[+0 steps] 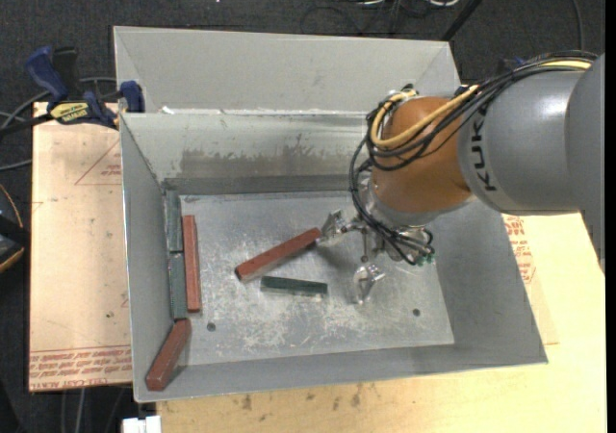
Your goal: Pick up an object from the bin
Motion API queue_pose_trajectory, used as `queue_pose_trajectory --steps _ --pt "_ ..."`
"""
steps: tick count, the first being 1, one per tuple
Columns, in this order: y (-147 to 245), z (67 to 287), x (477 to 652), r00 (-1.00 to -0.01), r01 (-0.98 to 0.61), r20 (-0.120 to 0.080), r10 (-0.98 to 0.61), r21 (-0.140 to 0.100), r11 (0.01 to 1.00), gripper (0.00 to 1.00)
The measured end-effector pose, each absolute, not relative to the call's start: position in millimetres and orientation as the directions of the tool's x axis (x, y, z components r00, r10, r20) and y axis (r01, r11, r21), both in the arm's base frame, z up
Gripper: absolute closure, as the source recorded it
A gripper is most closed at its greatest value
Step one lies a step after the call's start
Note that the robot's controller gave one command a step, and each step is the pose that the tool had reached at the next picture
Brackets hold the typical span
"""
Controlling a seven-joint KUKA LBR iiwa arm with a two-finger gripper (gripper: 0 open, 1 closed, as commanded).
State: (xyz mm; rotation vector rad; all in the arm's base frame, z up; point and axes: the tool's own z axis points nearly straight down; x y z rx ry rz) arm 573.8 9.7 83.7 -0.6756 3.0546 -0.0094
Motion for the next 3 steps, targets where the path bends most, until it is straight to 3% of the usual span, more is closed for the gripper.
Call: queue_pose_trajectory --steps 1,2,3 --pt "58 78 583.8 -0.959 -0.285 -0.013 -0.285 0.001 0.959 1.0" --pt "58 78 583.8 -0.959 -0.285 -0.013 -0.285 0.001 0.959 1.0" --pt "55 224 590.2 -0.956 -0.292 -0.007 -0.292 0.0 0.956 1.0"
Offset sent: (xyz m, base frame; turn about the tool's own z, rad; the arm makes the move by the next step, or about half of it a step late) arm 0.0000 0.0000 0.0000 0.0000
